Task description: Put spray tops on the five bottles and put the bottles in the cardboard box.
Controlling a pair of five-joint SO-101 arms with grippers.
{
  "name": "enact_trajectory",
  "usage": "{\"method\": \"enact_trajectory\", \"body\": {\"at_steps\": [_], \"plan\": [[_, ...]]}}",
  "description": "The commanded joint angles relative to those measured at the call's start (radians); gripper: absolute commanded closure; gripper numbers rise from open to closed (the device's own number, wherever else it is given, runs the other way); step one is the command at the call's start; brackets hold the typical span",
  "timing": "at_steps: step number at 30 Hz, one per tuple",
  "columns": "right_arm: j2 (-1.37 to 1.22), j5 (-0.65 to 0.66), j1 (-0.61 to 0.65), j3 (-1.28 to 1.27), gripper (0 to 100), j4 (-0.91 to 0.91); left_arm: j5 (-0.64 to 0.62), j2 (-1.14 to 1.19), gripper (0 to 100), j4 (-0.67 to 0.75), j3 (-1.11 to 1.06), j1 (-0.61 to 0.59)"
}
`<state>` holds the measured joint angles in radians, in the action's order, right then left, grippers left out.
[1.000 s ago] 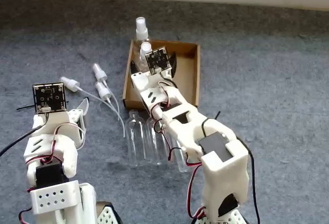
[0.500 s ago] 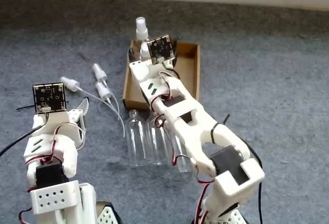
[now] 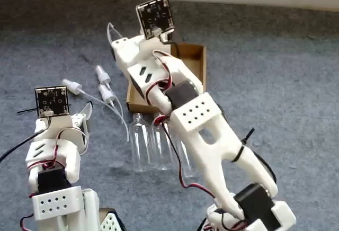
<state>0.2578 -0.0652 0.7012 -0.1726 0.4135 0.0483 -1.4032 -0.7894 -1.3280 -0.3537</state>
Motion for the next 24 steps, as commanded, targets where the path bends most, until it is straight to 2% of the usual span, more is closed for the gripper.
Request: {"method": "enact_trajectory", "body": {"at_steps": [1,9,13,15,19,21,24], "plan": [[0.148,-0.006,0.028,0.070,55.1,0.297,0.008,0.001,76,0.021,0.008,0.016],[0.366,-0.006,0.022,0.054,55.2,0.920,0.008,0.004,76,0.020,0.008,0.016],[0.463,-0.003,-0.059,-0.019,54.9,1.233,0.008,0.005,76,0.020,0.008,0.016],[0.507,-0.002,-0.120,-0.154,54.7,1.211,0.008,0.005,76,0.020,0.008,0.016],[0.545,0.110,-0.203,-0.453,54.9,0.938,0.008,0.005,76,0.018,0.008,0.016],[0.542,0.144,-0.251,-0.581,54.9,0.866,0.008,0.007,76,0.017,0.008,0.016],[0.513,0.149,-0.286,-0.561,54.9,0.858,0.008,0.007,76,0.018,0.007,0.018]]}}
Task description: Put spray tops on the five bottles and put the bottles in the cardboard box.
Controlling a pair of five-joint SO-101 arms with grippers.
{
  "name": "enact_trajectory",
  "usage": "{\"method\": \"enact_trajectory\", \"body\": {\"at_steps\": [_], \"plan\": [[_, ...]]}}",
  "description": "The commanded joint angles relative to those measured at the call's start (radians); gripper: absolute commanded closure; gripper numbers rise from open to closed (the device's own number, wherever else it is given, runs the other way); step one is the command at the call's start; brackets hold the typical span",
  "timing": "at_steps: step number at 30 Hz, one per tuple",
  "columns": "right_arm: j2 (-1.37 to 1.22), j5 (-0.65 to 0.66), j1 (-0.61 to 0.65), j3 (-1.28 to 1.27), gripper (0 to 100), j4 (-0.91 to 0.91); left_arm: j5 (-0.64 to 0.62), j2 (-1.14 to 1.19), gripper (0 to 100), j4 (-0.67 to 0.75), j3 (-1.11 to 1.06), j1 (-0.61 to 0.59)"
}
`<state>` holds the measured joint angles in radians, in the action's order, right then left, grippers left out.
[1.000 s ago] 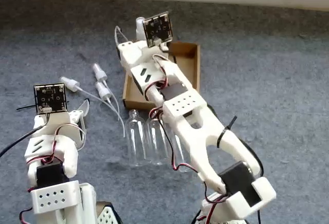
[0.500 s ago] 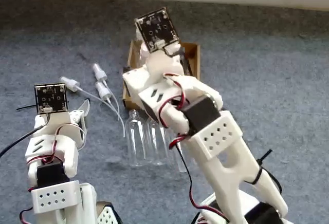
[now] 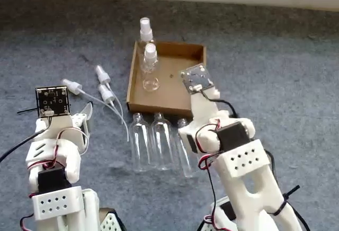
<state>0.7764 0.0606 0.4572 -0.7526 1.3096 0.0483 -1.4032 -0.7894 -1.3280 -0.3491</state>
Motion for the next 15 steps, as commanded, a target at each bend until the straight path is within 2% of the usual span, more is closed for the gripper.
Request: {"method": "enact_trajectory", "body": {"at_steps": [1,9,15], "plan": [[-0.033,0.023,-0.045,0.044,54.9,-0.041,0.008,0.007,76,0.018,0.007,0.013],[-0.390,0.017,-0.036,0.208,54.9,-0.045,0.008,0.007,76,0.018,0.007,0.013],[-0.518,-0.029,-0.013,0.251,54.9,-0.084,0.008,0.007,76,0.018,0.007,0.013]]}}
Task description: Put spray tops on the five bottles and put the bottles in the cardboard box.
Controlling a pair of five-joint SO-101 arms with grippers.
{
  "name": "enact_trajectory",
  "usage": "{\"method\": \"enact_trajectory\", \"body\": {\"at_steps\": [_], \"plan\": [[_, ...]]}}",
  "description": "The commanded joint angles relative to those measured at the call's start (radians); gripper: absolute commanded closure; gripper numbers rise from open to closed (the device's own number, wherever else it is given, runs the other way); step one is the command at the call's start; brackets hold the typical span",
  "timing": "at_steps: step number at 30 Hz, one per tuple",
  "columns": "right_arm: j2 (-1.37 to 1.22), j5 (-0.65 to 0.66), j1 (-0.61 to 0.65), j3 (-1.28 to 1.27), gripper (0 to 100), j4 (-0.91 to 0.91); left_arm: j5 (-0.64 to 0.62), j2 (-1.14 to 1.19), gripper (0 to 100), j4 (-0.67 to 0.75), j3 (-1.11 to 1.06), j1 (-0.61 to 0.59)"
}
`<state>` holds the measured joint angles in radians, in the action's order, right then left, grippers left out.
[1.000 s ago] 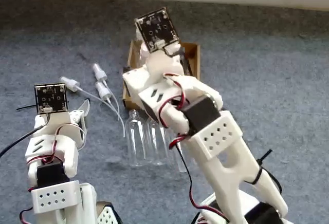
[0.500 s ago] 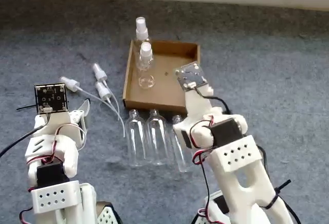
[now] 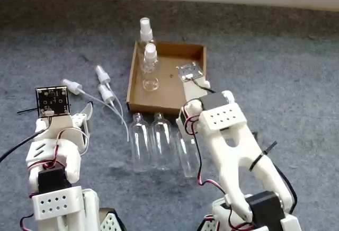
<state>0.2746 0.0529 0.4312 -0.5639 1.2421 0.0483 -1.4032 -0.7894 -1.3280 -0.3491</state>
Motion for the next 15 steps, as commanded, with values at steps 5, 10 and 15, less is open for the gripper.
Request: {"method": "enact_trajectory", "body": {"at_steps": [5,10,15], "plan": [[-0.025,-0.028,0.059,0.058,54.9,-0.010,0.008,0.007,76,0.018,0.007,0.013],[-0.036,-0.074,0.110,0.056,54.9,-0.039,0.008,0.007,76,0.018,0.007,0.013],[-0.038,-0.075,0.097,0.042,54.9,-0.097,0.008,0.007,76,0.018,0.007,0.013]]}}
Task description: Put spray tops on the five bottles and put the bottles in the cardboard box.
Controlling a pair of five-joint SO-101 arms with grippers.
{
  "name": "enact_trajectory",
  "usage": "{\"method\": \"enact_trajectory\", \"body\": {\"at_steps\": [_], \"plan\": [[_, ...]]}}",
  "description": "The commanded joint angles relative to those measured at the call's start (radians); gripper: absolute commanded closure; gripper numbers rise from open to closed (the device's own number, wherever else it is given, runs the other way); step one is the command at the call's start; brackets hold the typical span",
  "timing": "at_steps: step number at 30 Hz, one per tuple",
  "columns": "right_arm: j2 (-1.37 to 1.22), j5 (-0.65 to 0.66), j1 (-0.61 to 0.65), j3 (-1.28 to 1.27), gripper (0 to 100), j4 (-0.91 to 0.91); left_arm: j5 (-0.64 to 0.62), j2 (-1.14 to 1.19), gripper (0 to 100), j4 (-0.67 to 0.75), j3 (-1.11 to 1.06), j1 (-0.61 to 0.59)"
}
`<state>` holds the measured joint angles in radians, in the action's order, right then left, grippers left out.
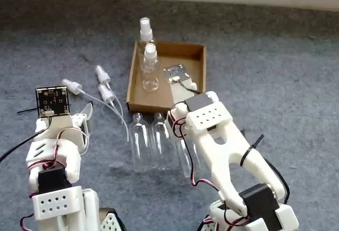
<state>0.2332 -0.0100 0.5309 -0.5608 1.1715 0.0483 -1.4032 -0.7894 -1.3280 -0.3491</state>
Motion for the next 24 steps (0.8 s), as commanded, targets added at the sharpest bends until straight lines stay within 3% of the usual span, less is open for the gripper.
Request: {"method": "enact_trajectory", "body": {"at_steps": [1,13,19,24], "plan": [[0.005,-0.012,-0.004,0.033,54.9,-0.028,0.008,0.007,76,0.018,0.007,0.013],[0.005,-0.011,-0.007,-0.096,55.1,-0.110,0.008,0.007,76,0.018,0.007,0.013],[0.005,-0.005,-0.007,-0.147,65.1,-0.114,0.008,0.007,76,0.018,0.007,0.013],[0.013,-0.009,-0.008,-0.203,65.9,-0.113,0.008,0.007,76,0.018,0.007,0.013]]}}
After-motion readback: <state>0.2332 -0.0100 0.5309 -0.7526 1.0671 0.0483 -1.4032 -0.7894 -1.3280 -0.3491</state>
